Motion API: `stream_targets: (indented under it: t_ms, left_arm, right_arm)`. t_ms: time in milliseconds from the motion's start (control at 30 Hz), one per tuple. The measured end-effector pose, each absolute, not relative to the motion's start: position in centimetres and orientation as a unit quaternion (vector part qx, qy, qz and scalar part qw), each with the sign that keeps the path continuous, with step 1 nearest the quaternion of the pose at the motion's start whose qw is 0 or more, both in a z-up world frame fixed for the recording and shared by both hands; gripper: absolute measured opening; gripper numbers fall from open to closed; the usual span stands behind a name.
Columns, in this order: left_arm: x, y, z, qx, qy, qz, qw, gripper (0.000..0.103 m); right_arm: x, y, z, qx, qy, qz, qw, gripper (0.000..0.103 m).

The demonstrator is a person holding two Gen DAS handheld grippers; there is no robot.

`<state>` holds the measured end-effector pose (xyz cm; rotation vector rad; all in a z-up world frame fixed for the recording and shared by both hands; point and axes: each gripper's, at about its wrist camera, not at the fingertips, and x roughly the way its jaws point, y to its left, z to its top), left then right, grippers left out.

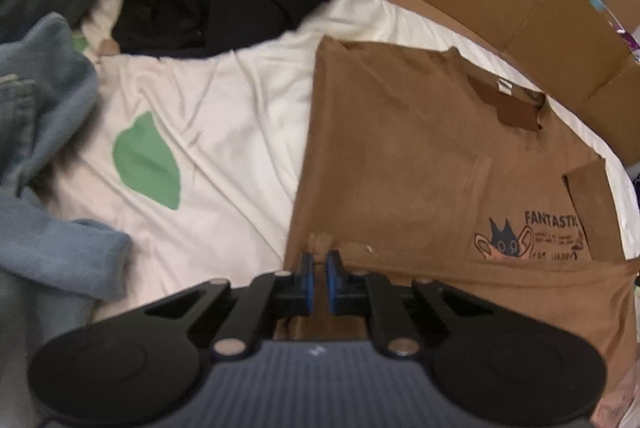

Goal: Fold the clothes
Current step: 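Move both open tools to the hem edge of the brown t-shirt, then grasp the t-shirt hem with the left tool while the right tool grasps beside it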

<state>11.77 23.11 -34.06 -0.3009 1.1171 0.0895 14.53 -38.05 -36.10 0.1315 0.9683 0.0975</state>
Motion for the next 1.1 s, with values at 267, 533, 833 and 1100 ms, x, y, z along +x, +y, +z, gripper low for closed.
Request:
stream_targets:
  t_ms: [267,533,833,1100]
  left_arm:
    - [11.9,23.6,-33.0,-0.127,0.528,0.066,0.837,0.005]
    - [11.9,23.4,-34.1,-0.125,0.536,0.074,0.832,0.005]
    - [11.0,23.9,-34.4,-0.147,0.517,0.069,0.84,0.005]
    - [10.6,24.2,-34.6,-0.153,0.514,0.064,0.842,0.005]
  right_arm:
    - [13.6,-38.8,-35.7,0.088,0.451,0.042,0.887,0.05]
    - [13.4,-38.6,-35.8,0.115,0.44,0.045,0.89,0.05]
    - [13.0,-37.5,-36.6,0.108,0.423,0.059,0.897,0.05]
    - [14.4,-37.0,-37.0,0.095,0.414,0.07,0.903,0.047]
